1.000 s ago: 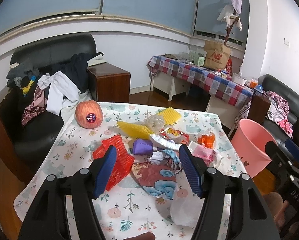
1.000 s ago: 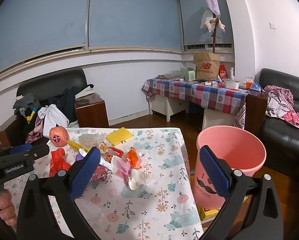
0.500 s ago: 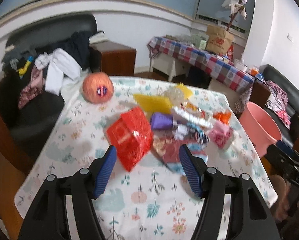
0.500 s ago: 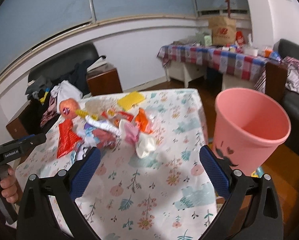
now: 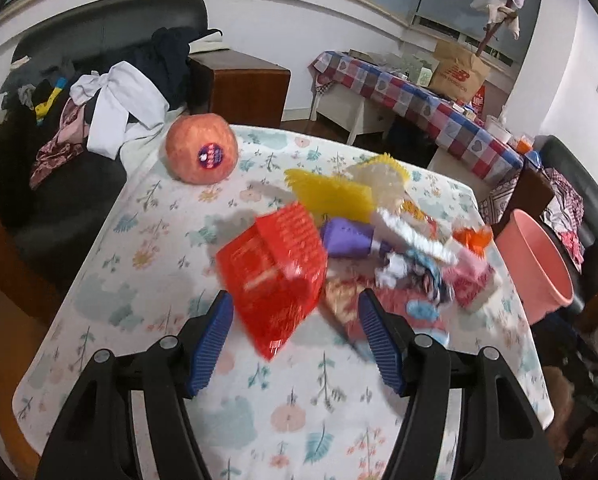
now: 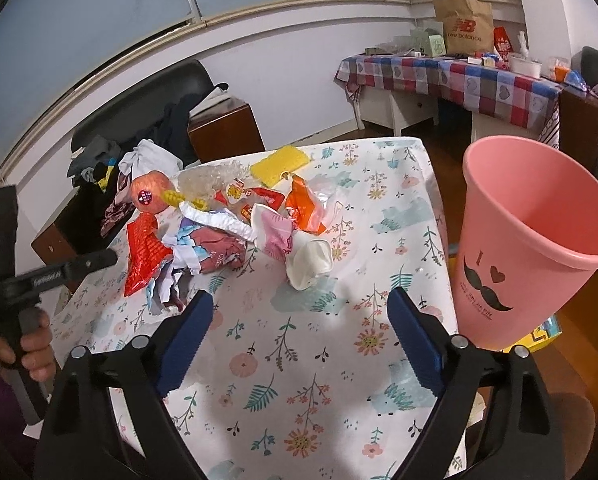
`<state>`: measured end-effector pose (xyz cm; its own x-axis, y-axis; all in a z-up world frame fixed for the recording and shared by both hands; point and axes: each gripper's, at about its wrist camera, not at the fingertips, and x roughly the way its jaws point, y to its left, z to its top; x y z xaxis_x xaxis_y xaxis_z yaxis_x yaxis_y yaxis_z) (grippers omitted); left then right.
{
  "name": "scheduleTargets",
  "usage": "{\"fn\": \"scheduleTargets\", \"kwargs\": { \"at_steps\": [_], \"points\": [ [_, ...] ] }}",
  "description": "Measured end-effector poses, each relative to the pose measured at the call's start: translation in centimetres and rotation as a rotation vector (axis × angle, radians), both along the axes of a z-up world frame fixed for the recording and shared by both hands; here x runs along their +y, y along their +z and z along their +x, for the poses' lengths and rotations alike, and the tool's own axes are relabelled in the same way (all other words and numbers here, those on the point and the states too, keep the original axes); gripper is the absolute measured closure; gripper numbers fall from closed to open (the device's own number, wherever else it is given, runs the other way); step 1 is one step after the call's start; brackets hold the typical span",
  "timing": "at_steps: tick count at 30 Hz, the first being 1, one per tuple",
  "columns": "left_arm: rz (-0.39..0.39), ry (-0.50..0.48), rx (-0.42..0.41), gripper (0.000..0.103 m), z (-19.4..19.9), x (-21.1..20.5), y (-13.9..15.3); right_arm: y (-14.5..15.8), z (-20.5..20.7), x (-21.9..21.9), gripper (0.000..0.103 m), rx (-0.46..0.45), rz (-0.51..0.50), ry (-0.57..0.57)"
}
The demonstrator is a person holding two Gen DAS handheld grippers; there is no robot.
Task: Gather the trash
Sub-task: 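Grasp the red mesh bag with the left gripper while the right gripper grasps the white plastic bag, then carry the red mesh bag and white plastic bag over the pink wastebasket with both grippers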
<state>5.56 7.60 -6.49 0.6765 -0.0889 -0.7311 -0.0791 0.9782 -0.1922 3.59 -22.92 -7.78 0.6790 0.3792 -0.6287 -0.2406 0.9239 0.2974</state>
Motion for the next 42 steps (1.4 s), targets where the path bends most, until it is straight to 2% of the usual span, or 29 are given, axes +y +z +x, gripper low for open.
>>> {"fn": "scheduleTargets", "kwargs": {
  "at_steps": [7,9,10,12,13,14,19,20,25,29,32,35,40,42],
  "points": [
    [0.035,0.028,0.097,0.039,3.0,-0.6,-2.2,-0.1,0.7,-0.2,0.014,0.014,0.015,0.009],
    [0.041,0.023,0.115,0.053,3.3,-0.7,-2.7,-0.1,1.0,-0.3,0.014,0.019,0.021,0.013],
    [0.041,0.019,0.121,0.064,3.4,-0.6,-3.0,-0.2,1.2,-0.3,0.014,0.023,0.025,0.015],
    [0.035,0.017,0.103,0.074,3.2,-0.4,-2.9,-0.4,1.5,-0.4,0.014,0.032,0.032,0.019],
    [0.031,0.013,0.093,0.083,3.1,-0.3,-2.9,-0.5,1.7,-0.3,0.014,0.039,0.039,0.025],
    [0.029,0.008,0.085,0.085,3.0,-0.3,-2.7,-0.6,1.9,-0.2,0.014,0.043,0.043,0.028],
    [0.044,0.014,0.056,0.088,2.4,0.0,-2.2,-0.9,2.7,0.2,0.014,0.063,0.067,0.048],
    [0.037,0.018,0.051,0.091,2.3,0.2,-2.0,-1.0,2.9,0.3,0.014,0.067,0.073,0.053],
    [-0.009,0.02,0.002,0.091,1.3,0.9,-0.7,-1.2,3.7,0.7,0.014,0.08,0.084,0.059],
    [-0.027,0.007,-0.034,0.091,0.5,1.0,0.3,-1.5,4.9,1.2,0.023,0.093,0.088,0.061],
    [-0.064,-0.012,-0.055,0.091,0.1,0.9,0.9,-1.9,6.0,1.8,0.03,0.103,0.052,0.046],
    [-0.1,-0.041,-0.08,0.091,-0.2,0.7,1.6,-2.2,7.1,1.9,0.031,0.1,0.008,0.004],
    [-0.152,-0.081,-0.116,0.091,-0.5,0.3,2.7,-3.0,8.8,1.3,0.031,0.143,0.044,-0.001],
    [-0.152,-0.088,-0.122,0.091,-0.6,0.0,3.0,-3.5,9.2,1.5,0.053,0.174,0.069,0.033]
  ]
}}
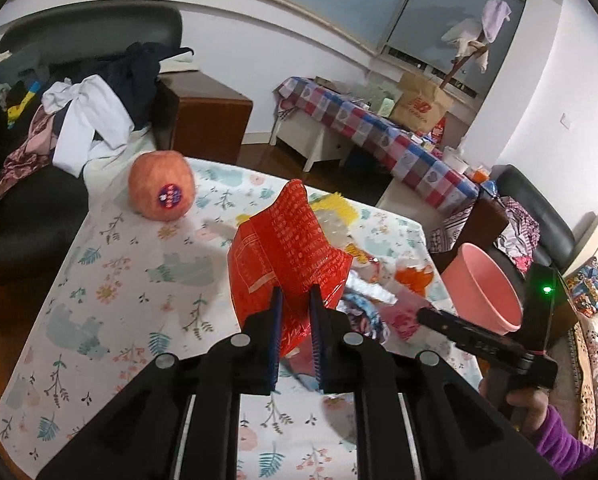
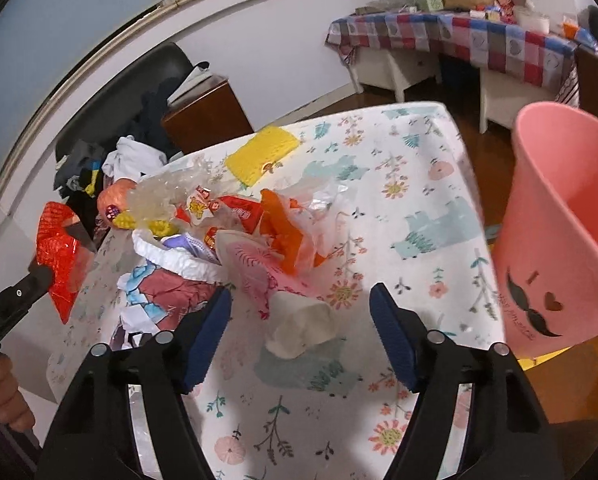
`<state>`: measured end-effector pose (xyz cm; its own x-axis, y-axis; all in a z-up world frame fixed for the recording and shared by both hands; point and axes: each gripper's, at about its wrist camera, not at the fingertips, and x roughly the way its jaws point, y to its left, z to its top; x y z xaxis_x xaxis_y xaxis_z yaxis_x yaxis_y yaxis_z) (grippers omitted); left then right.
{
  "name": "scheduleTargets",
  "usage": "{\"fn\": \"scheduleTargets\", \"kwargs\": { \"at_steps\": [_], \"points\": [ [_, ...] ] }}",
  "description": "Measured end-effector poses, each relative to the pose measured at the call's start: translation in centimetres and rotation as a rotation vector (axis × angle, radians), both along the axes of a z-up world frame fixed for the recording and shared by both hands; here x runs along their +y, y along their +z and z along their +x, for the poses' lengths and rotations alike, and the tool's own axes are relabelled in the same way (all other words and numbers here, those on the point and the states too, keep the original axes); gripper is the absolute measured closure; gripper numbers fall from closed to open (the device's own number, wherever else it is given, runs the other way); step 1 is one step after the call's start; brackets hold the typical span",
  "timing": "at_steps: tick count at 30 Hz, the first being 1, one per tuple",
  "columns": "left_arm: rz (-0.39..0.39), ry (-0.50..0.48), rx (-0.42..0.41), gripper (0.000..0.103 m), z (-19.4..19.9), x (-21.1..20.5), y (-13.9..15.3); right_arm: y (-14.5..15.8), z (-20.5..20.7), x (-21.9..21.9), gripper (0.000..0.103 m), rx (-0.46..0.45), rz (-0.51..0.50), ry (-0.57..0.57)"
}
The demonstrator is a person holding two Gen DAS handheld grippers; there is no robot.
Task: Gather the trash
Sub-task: 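Carry the red mesh bag and white plastic bag over the pink wastebasket with both grippers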
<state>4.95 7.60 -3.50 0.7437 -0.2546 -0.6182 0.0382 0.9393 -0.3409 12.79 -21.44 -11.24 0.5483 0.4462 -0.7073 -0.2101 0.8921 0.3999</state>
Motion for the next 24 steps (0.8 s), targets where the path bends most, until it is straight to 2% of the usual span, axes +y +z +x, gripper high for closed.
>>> {"fn": "scheduleTargets", "kwargs": {
  "at_steps": [1,7,13,19,24],
  "points": [
    [0.004,-0.003,-0.001,0.091,0.0,-0.3,0.2,-0.2,0.0,0.0,0.062,0.014,0.015,0.013],
    [0.01,-0.019,-0.008,0.091,0.1,-1.5,0.8,0.6,-1.8,-0.6,0.066,-0.017,0.066,0.041],
    [0.017,-0.061,-0.022,0.091,0.7,-3.8,1.6,2.5,-4.0,-3.1,0.066,-0.074,0.144,0.036],
    [0.015,-0.14,-0.03,0.091,1.9,-7.9,2.2,4.3,-5.5,-7.5,0.066,-0.133,0.176,-0.076],
    [0.017,-0.238,-0.046,0.091,3.0,-12.6,3.0,5.3,-6.6,-12.3,0.066,-0.186,0.152,-0.249]
  ]
}}
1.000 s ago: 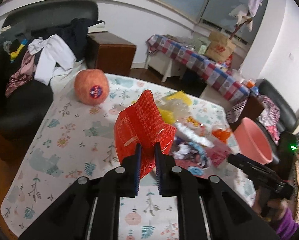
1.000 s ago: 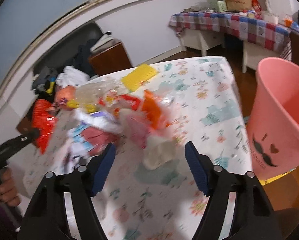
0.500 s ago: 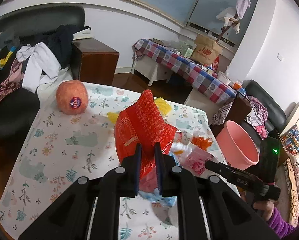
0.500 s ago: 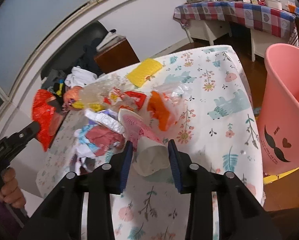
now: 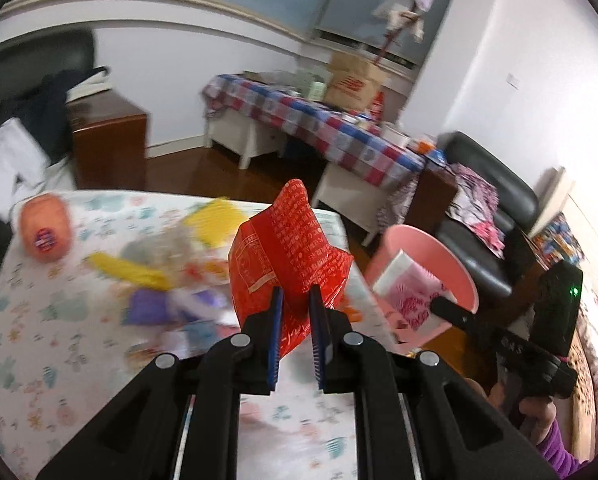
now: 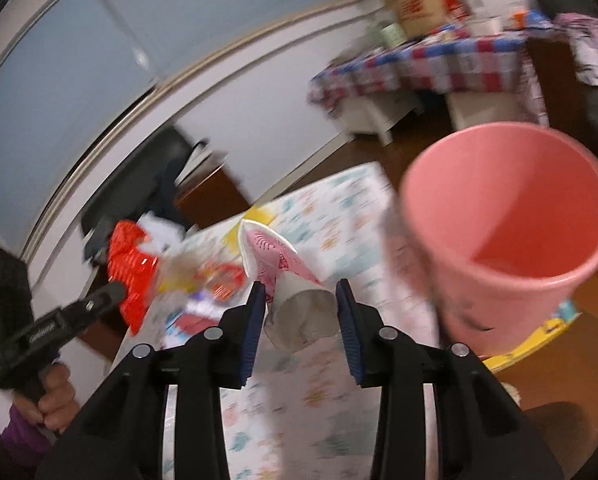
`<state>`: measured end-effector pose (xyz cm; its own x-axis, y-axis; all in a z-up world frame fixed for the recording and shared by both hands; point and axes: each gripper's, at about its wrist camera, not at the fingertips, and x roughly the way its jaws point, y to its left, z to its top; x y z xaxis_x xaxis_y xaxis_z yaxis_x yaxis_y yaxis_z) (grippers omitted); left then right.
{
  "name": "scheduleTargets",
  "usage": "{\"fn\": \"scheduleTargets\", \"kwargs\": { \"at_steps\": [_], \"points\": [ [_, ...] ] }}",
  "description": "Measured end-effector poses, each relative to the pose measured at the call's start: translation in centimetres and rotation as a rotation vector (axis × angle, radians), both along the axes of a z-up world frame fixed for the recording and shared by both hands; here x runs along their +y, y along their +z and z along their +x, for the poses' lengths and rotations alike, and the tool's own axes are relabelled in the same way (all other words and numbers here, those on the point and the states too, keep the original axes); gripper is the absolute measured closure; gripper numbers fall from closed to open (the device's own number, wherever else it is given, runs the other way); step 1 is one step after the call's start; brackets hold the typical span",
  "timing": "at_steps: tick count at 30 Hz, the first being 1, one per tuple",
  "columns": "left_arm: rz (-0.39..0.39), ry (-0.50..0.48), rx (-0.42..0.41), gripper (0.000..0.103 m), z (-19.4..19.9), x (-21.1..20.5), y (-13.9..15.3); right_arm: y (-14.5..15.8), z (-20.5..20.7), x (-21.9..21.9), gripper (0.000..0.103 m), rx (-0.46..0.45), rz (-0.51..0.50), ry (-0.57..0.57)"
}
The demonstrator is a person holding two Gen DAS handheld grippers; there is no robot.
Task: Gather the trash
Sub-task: 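Carry the red mesh bag and white plastic bag over the pink wastebasket with both grippers, then open both grippers to drop the bags into the pink wastebasket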
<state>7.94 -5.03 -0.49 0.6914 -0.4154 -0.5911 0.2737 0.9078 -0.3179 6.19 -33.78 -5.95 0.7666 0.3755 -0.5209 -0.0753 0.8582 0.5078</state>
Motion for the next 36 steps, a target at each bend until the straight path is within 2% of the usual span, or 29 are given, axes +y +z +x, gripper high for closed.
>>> {"fn": "scheduleTargets", "kwargs": {
  "at_steps": [5,11,15,22,27,36],
  "points": [
    [0.004,-0.101,0.0,0.091,1.0,-5.4,0.4,0.3,-0.9,-4.3,0.066,-0.02,-0.056,-0.174],
    [0.018,-0.223,0.003,0.091,2.5,-12.3,0.8,-0.9,-1.6,-8.9,0.066,0.019,-0.095,-0.319],
    [0.004,-0.284,0.043,0.091,4.0,-16.8,0.3,-2.1,-1.4,-10.8,0.066,0.054,-0.081,-0.355],
    [0.033,-0.35,0.095,0.091,6.7,-23.5,-2.0,-3.1,0.2,-12.3,0.066,0.076,-0.08,-0.354],
    [0.049,-0.326,0.14,0.088,8.3,-25.5,-3.7,-2.8,0.9,-12.6,0.065,0.072,-0.094,-0.347],
    [0.049,-0.285,0.148,0.072,8.5,-24.2,-3.8,-3.0,2.2,-13.1,0.065,0.11,-0.082,-0.33]
  ]
}}
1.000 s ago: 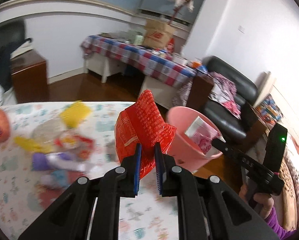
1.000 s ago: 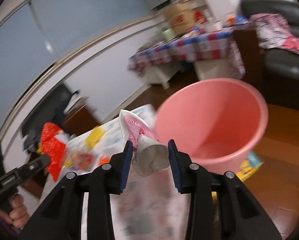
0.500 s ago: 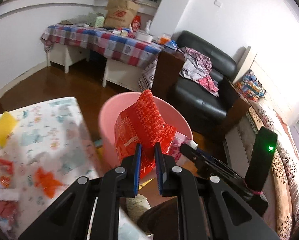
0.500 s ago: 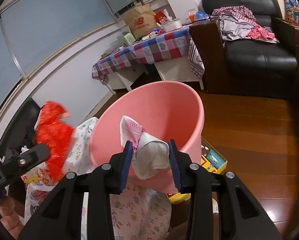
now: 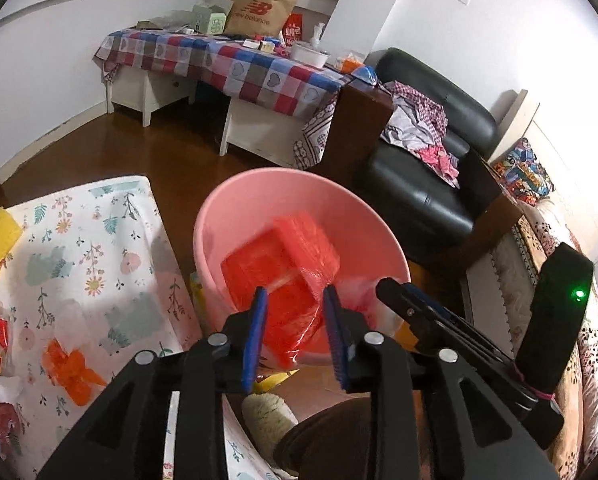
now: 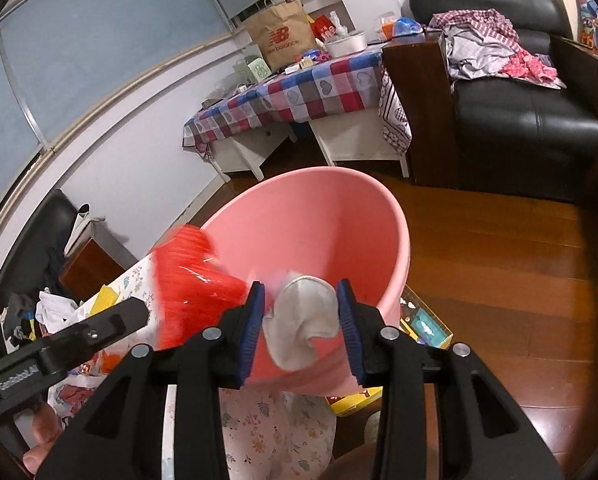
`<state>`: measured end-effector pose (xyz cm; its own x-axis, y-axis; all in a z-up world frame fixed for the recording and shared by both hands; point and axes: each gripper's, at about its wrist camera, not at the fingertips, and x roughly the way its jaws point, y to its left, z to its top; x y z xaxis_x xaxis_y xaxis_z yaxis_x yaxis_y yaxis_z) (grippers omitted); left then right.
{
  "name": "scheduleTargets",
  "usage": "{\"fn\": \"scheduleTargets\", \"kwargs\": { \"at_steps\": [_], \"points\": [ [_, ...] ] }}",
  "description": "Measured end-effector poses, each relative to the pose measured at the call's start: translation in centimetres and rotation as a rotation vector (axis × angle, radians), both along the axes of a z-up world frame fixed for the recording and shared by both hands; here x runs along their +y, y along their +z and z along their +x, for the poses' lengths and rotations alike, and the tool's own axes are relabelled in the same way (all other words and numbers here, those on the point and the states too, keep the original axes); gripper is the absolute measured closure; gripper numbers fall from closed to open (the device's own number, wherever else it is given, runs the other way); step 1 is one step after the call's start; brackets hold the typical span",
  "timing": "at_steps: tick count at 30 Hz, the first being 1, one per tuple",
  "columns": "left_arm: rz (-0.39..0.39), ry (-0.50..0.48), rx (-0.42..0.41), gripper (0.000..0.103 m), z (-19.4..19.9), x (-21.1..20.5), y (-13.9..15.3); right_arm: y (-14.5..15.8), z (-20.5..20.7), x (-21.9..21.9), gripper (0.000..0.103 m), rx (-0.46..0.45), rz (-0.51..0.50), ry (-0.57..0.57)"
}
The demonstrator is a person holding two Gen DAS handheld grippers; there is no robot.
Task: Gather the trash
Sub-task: 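Open both grippers to drop the bags into the pink wastebasket, then grasp the patterned paper with the left gripper while the right gripper grasps a clear plastic bag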
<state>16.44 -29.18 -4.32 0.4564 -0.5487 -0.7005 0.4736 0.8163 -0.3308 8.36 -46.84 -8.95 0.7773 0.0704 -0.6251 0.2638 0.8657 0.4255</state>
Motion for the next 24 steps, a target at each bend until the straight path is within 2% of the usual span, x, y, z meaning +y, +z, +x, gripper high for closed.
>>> {"fn": "scheduleTargets", "kwargs": {
  "at_steps": [2,4,11,17,24],
  "points": [
    [0.003,0.001,-0.009,0.066,-0.2,0.3,0.3,0.1,0.2,0.0,0.062,0.004,-0.003,0.003],
    [0.005,0.005,-0.022,0.066,-0.3,0.5,0.8,0.3,0.2,-0.1,0.054,-0.002,-0.002,0.004],
    [-0.005,0.06,-0.107,0.063,-2.0,3.6,3.7,1.7,0.7,1.0,0.053,-0.018,-0.024,0.063],
    [0.008,0.165,-0.15,0.062,-4.1,8.9,4.7,3.4,-0.2,4.2,0.053,-0.069,-0.037,0.144],
    [0.058,0.288,-0.192,0.061,-7.4,16.7,5.4,4.1,-1.7,9.1,0.052,-0.069,-0.035,0.266]
  ]
}}
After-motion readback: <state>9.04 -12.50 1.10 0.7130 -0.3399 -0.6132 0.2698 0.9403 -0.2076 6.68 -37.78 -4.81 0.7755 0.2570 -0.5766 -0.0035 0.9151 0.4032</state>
